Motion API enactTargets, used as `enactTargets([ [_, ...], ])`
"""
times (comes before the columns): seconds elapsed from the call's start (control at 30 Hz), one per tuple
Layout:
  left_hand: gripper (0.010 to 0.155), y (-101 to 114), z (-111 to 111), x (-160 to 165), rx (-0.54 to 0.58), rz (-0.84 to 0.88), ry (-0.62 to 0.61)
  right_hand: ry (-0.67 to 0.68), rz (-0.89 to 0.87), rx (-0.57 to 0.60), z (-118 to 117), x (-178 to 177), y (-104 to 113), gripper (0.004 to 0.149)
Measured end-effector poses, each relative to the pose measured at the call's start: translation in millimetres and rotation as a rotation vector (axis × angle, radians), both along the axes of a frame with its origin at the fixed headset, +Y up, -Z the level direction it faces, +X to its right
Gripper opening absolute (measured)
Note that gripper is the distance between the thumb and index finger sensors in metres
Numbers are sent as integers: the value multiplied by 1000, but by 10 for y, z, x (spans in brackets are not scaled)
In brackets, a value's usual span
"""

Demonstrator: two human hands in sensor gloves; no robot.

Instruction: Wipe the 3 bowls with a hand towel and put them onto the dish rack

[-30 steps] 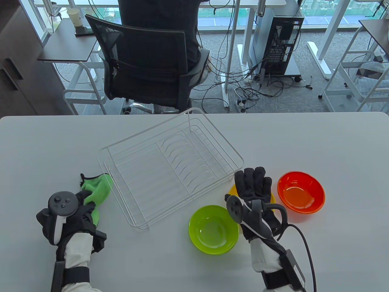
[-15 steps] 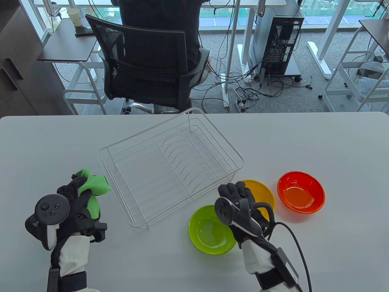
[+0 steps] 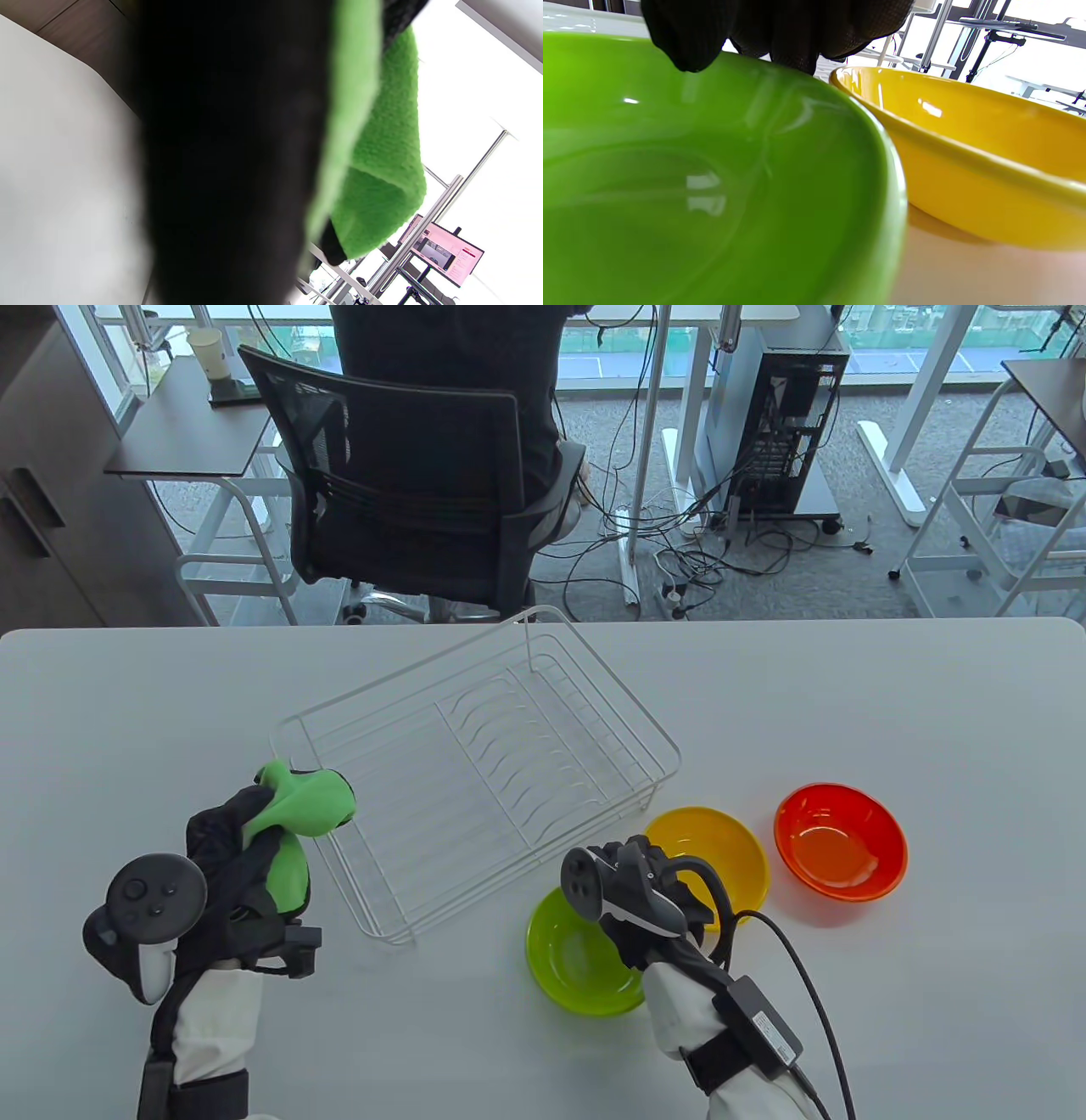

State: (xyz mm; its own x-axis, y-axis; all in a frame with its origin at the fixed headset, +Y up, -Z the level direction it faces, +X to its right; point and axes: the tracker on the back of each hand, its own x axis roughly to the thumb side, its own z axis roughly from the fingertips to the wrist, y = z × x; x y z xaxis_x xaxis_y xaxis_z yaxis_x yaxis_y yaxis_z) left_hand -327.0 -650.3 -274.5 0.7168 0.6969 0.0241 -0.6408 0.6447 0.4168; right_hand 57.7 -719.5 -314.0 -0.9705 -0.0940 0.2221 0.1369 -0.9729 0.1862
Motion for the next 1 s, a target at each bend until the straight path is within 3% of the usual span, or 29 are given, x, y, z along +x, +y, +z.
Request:
enactTargets([
  [0.67,49,0,-27,296,37,-32,-139,70,177,161,25,-139,-165,54],
  [1.0,49,-6,-31,314,35,-38,-149,48,59,199,69,-88,82,46],
])
